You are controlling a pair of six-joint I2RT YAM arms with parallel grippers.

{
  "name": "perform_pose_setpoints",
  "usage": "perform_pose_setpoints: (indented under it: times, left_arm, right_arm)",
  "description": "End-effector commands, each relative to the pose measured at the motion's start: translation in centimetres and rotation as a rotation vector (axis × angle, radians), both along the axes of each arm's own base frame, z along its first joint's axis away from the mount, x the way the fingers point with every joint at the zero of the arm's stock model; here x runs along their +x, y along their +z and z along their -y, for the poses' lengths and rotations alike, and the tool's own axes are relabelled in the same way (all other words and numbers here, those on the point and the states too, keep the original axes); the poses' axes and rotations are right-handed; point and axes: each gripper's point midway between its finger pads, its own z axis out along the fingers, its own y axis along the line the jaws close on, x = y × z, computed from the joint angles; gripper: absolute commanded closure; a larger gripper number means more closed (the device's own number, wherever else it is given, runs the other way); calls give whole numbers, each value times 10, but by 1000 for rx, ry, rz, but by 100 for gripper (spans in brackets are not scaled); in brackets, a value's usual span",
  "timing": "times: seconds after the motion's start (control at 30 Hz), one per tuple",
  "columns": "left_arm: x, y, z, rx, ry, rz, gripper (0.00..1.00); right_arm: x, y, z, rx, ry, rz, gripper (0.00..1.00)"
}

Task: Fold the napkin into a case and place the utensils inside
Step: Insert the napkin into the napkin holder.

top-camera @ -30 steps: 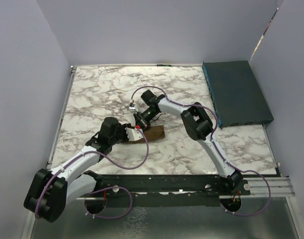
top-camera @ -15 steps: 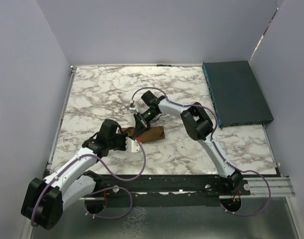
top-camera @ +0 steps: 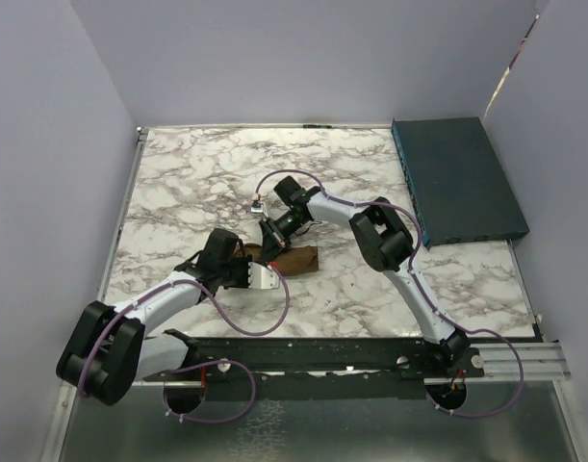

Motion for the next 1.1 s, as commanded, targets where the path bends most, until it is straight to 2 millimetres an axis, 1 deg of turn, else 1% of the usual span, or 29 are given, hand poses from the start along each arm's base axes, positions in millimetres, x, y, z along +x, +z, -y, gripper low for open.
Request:
perform_pose_setpoints:
  times: [0.0,0.1,0.23,0.27,0.37,0.43,0.57,0.7,0.73,0.8,0.83,1.0,1.07]
  left_arm:
    - [16,9,9,-50,51,12,92]
    - [4,15,17,-72,-14,-29,91]
    - [-24,22,24,-70,-135,-157,91]
    - [-29,24,25,-73,-144,-182,90]
    - [-33,28,28,-74,-169,-209,89]
    - [-30,29,28,-65,-172,-195,88]
    - [1,30,29,-86,-57,-97,90]
    - [19,14,15,-8,-1,-27,92]
    - [27,10,10,10,40,-9,92]
    - [41,7,3,28,118,33,93]
    - [45,7,1,28,140,41,93]
    - [37,-5,-3,44,139,18,93]
    - [33,-12,-7,59,155,1,93]
  right_arm:
    - [-8,-27,7,-72,3,29,100]
    - [-7,-27,7,-74,0,27,100]
    - [-8,-28,6,-73,-4,23,100]
    - [-8,-29,6,-74,-6,22,100]
    - [-7,-28,5,-71,-9,21,100]
    - [-6,-27,5,-69,-9,21,100]
    - [-7,-25,5,-67,-8,23,100]
    - [-8,-25,5,-59,-5,19,100]
    - [-8,-24,5,-56,-4,19,100]
    - [-8,-23,5,-48,-2,18,100]
    - [-8,-23,5,-49,-2,17,100]
    - [-9,-15,3,-21,6,16,100]
    - [-7,-9,2,-4,8,28,94]
